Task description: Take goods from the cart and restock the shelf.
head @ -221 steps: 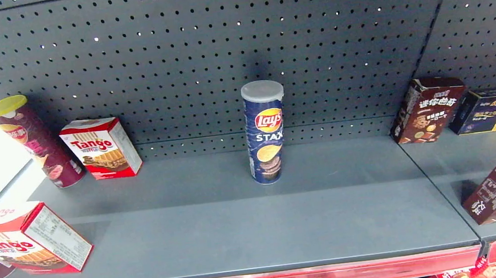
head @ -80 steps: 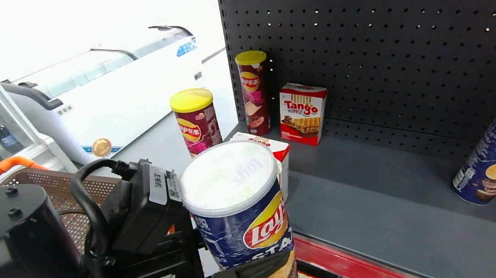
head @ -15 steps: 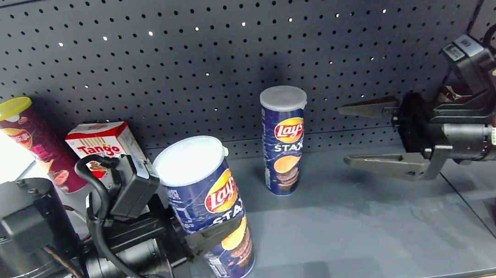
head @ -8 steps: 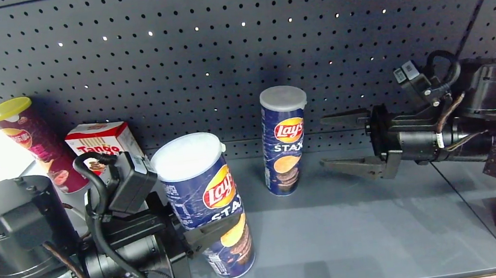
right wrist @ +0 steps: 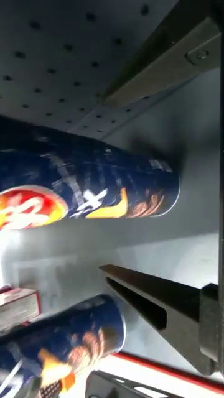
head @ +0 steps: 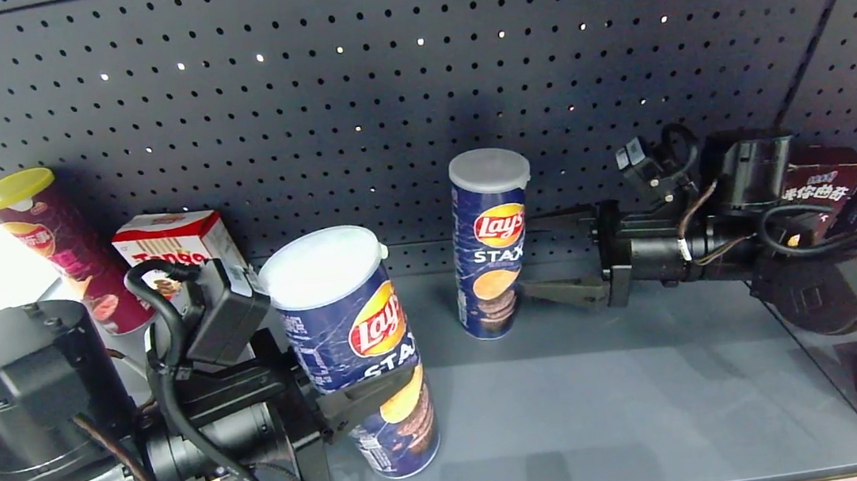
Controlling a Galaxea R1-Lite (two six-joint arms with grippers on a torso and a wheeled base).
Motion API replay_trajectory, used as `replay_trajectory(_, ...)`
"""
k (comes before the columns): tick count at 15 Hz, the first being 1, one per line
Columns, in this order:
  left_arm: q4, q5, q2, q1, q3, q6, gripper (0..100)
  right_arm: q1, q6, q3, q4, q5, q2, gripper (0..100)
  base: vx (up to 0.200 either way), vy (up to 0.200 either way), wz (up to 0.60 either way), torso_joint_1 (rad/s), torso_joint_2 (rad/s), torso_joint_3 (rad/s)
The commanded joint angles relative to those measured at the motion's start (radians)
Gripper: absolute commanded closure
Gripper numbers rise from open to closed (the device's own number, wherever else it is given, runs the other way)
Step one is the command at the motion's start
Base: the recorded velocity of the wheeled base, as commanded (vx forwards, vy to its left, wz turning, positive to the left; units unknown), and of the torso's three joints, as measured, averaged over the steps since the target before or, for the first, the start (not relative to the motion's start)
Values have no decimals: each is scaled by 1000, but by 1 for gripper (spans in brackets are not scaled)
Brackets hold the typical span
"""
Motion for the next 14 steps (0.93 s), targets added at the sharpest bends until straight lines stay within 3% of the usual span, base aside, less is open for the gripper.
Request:
replay_trajectory(1, 0, 0, 4, 2, -5, 1, 100, 1, -1, -18, -2, 0, 46, 0, 0, 0, 0, 0, 0, 0)
replay_trajectory(14, -2, 0, 16, 17, -20, 0, 100, 59, 4, -190, -10, -2, 224, 0, 0, 0, 0, 0, 0, 0)
